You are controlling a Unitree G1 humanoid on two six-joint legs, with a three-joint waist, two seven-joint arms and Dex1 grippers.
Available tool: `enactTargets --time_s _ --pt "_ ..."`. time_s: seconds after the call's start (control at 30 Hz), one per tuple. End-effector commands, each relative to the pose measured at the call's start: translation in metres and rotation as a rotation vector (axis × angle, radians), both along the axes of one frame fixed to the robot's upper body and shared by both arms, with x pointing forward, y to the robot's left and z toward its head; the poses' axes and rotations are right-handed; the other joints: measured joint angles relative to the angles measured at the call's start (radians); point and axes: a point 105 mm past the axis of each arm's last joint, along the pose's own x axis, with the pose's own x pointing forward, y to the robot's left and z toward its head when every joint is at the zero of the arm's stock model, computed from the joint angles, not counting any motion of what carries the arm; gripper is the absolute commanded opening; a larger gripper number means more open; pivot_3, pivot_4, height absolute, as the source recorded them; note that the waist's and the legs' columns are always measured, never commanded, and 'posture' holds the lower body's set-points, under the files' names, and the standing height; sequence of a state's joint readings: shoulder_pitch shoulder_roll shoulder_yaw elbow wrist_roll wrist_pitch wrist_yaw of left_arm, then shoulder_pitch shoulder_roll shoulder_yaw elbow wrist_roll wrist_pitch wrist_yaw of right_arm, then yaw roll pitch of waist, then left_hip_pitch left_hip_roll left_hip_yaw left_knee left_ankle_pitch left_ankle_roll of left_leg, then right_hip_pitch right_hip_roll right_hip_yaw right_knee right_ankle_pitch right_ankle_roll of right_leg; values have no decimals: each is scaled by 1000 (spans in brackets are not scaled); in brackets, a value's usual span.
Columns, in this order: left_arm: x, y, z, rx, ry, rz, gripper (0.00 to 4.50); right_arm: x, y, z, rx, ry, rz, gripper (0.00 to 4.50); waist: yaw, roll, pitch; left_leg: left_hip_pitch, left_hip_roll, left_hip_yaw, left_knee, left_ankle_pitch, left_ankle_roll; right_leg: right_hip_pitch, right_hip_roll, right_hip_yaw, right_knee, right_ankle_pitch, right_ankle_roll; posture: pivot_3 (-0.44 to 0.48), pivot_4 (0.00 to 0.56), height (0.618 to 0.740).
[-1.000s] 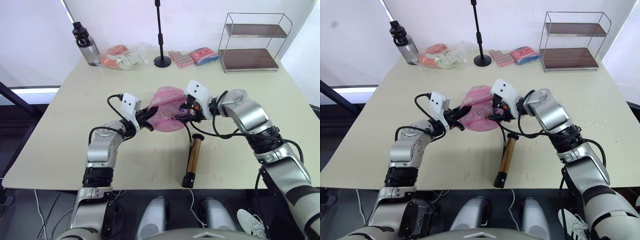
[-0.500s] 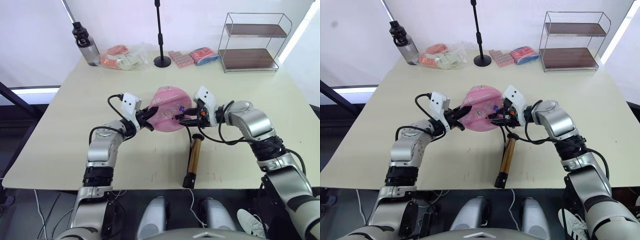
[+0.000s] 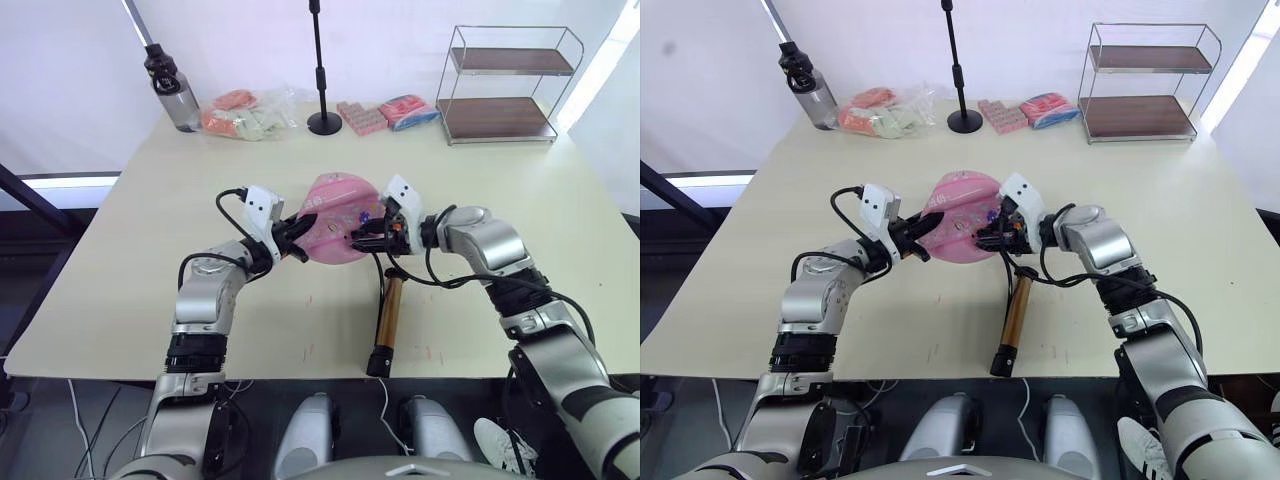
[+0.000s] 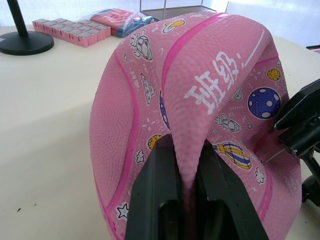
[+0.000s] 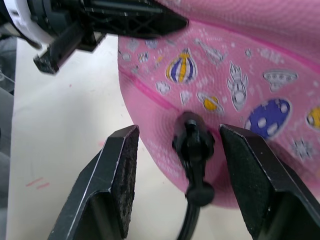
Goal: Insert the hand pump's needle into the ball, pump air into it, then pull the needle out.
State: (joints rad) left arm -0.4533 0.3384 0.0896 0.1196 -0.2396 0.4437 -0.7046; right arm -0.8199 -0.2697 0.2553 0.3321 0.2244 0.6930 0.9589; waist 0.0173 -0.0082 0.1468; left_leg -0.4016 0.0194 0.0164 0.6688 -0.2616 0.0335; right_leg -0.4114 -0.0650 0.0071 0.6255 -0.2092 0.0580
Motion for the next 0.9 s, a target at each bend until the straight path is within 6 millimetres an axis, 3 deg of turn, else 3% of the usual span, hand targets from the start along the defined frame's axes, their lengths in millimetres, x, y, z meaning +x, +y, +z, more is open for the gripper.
enactTargets --time_s 0.03,0.13,0.17,0.3,0.6,0.63,0.73,0.9 --pt "-10 -19 -29 10 108 -76 0 4 2 22 44 -59 15 2651 0 0 0 0 0 0 0 0 0 0 0 0 0 0 0 0 150 740" --pt "-10 -19 -29 11 108 -76 0 3 2 22 42 -59 21 2651 0 0 0 0 0 0 0 0 0 0 0 0 0 0 0 0 150 740" --pt "-10 -19 -29 10 108 -77 0 4 2 22 45 -58 18 2096 0 0 0 0 0 0 0 0 0 0 0 0 0 0 0 0 150 740" --pt "-10 -19 -29 10 109 -79 0 5 1 24 47 -62 15 572 0 0 0 0 0 0 0 0 0 0 0 0 0 0 0 0 150 740" --pt "-10 -20 -30 11 111 -80 0 3 0 21 20 -71 36 572 0 0 0 0 0 0 0 0 0 0 0 0 0 0 0 0 150 740" --pt "-10 -20 -30 11 111 -80 0 3 0 20 8 -77 39 364 0 0 0 0 0 0 0 0 0 0 0 0 0 0 0 0 150 740" --pt "-10 -20 -30 10 111 -79 0 3 -1 18 -11 -87 38 364 0 0 0 0 0 0 0 0 0 0 0 0 0 0 0 0 150 740" --pt "-9 -20 -30 9 110 -78 0 3 -3 12 -109 -138 64 364 0 0 0 0 0 0 0 0 0 0 0 0 0 0 0 0 150 740"
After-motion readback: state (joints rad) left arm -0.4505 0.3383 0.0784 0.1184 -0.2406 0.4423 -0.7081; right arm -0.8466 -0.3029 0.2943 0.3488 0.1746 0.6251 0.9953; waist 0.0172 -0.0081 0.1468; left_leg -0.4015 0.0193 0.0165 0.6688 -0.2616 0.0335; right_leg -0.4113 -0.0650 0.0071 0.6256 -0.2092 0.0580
